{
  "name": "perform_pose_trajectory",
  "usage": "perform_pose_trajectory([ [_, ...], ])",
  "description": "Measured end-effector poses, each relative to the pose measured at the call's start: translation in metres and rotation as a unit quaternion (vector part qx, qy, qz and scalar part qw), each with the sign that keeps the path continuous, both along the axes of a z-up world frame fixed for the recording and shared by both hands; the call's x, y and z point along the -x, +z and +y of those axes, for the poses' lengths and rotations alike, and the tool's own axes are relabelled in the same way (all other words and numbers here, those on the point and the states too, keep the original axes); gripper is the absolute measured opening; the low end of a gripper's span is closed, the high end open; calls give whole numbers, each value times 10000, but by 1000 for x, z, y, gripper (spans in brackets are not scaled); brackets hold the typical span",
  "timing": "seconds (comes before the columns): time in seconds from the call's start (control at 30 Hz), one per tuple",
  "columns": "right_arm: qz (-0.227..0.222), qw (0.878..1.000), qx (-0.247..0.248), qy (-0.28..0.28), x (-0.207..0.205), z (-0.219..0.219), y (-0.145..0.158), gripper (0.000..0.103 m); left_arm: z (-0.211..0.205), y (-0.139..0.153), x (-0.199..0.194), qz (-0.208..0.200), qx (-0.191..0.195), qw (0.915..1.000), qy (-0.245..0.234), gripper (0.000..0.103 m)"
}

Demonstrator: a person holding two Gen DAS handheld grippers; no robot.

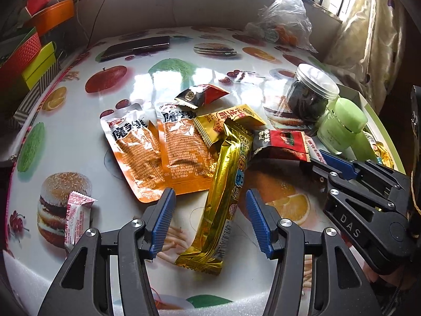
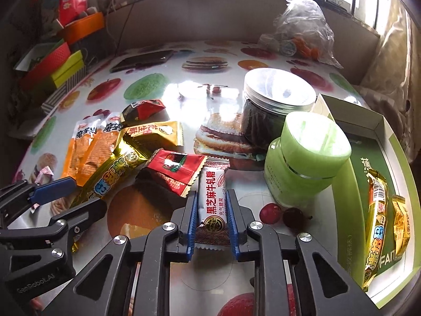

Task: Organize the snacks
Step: 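Grasp another gold wafer bar with the left tool while the right grasps a nougat bar, then carry the wafer bar with the left tool while the right carries the nougat bar to the box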

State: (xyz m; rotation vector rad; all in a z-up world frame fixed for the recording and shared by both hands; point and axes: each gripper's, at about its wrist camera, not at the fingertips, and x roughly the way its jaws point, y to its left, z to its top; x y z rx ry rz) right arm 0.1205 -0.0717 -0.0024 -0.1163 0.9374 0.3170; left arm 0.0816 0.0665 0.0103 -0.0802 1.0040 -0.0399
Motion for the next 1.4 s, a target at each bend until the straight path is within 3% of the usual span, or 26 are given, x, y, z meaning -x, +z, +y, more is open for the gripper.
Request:
perform_pose_trajectory([
  [0.5,148,9993,-287,-169,27,-33,1,19,-19,-4,-12,-24,-480,9988,-91,56],
  [0.57,145,9992,-310,-190,30,-35,1,19,-21,-5,-13,-25,-552,9984,-69,47],
  [0.7,159,9990,-361,-209,31,-38,1,19,-21,-5,-13,-25,-562,9984,-12,45],
  [0.8,160,9990,-375,-206,31,-39,1,19,-22,-5,-13,-46,-582,9983,-38,30],
  [1.07,163,9988,-413,-225,33,-41,1,19,-21,-4,-12,-31,-506,9987,-48,23],
  [1.4,80,9987,-452,-198,37,-41,6,19,-21,1,-3,-115,-379,9992,18,23],
])
